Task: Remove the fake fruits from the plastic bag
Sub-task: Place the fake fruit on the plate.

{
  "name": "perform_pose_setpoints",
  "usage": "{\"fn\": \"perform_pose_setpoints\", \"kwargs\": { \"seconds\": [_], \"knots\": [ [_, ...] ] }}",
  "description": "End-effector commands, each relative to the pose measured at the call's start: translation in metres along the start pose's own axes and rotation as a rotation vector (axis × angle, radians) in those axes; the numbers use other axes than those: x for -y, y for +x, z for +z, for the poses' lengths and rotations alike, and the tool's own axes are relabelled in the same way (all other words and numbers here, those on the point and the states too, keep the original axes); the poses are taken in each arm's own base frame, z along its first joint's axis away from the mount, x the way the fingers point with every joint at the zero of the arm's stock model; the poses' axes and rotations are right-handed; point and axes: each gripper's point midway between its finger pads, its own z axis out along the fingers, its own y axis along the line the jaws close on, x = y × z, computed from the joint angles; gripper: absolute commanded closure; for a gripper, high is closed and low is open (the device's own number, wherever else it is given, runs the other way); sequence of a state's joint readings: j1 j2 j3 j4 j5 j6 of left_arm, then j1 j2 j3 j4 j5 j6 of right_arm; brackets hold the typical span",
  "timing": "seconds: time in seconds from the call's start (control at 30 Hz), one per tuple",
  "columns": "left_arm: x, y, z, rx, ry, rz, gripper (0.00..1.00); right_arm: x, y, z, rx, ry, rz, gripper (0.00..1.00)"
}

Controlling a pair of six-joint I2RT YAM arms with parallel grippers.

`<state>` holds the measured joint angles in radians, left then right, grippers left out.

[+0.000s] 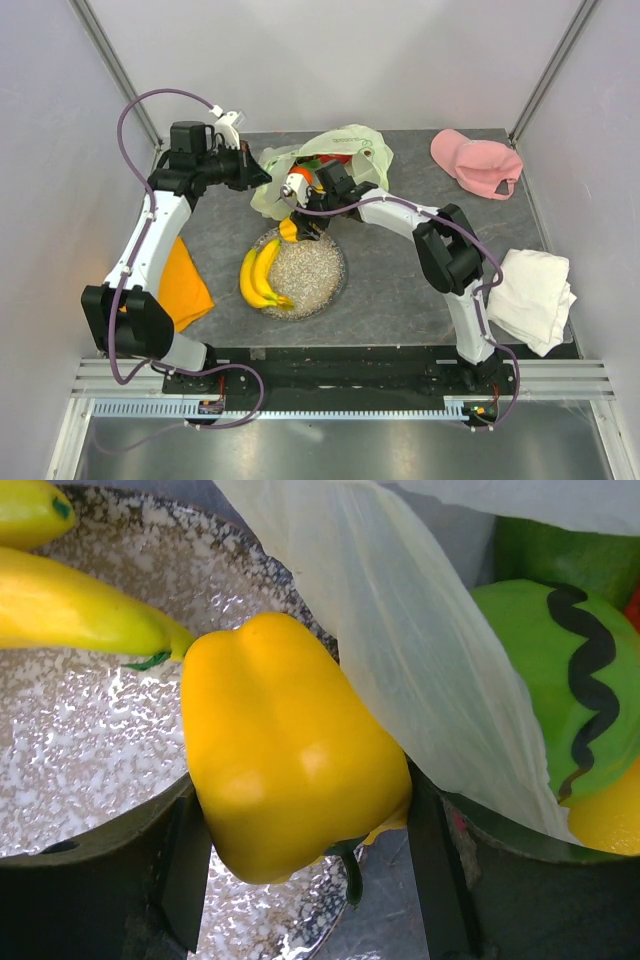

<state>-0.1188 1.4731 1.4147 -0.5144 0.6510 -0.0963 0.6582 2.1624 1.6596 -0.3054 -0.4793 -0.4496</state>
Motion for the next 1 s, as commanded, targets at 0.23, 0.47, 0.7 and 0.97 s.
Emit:
{"fn": "perform_pose_setpoints", "kwargs": {
  "seconds": [0.23, 0.47, 0.7, 0.97],
  "knots": [
    [0.0, -0.023, 0.001, 0.05, 0.008, 0.031, 0.98, -0.005, -0.007, 0.005, 0.02, -0.048, -0.052, 0.38],
    [0.002, -0.033, 0.003, 0.067, 0.023, 0.033, 0.98, -0.013, -0.008, 0.009, 0.017, -0.071, -0.037, 0.35],
    [0.004, -0.033, 0.001, 0.07, 0.025, 0.039, 0.98, 0.004, -0.035, -0.013, 0.039, 0.016, -0.011, 0.02],
    [0.007, -0.039, -0.003, 0.087, 0.026, 0.061, 0.98, 0.016, -0.105, -0.15, 0.155, -0.031, 0.042, 0.02]
  ]
}}
